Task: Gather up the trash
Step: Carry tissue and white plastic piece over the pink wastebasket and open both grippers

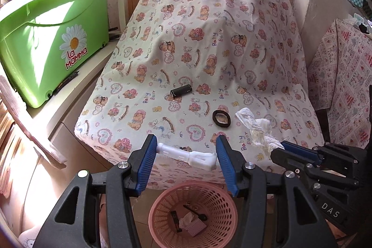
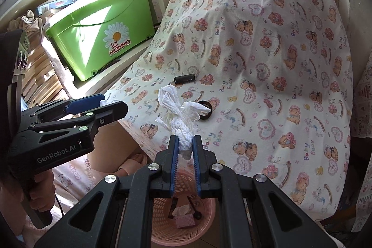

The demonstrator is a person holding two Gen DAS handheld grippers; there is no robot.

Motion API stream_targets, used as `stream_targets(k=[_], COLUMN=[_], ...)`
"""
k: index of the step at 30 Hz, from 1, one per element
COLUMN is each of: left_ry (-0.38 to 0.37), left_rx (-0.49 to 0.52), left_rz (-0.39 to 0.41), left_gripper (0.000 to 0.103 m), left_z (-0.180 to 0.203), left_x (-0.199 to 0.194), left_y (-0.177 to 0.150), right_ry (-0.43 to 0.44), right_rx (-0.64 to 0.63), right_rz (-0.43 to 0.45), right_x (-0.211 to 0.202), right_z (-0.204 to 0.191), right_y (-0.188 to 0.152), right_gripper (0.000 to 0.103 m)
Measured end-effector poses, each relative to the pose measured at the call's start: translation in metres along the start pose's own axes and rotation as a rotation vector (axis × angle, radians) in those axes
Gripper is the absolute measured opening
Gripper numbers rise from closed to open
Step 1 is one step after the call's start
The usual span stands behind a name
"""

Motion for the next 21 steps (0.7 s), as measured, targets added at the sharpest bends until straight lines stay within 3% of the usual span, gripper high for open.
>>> stream_targets(k=[7,21], left_ry=[0.030,-0.002], left_rx=[-0.039,-0.124], left_rz=[-0.034,-0.267], left_gripper=[0.051,0.051], left_z=[-0.018,-0.036], left_x=[0.004,0.046], left_y=[-0.020,-0.069], right_ry=[0.063,0.153], right_rx=[-0.024,-0.092], right_rz=[-0.032,-0.234], right_x=[-0.006,0.033], right_z=[-0.026,-0.055], right_y=[-0.026,-0.072], right_gripper=[0.013,0.013])
Point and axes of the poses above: each gripper's, at about its wrist camera, not at the fingertips, and x roughly the way its jaws point, z to its right, y to its top, the point moved 8 cm from there along x, roughly the way its jaws point, and after that the axes turned 1 degree about -z, right-handed, at the moved point
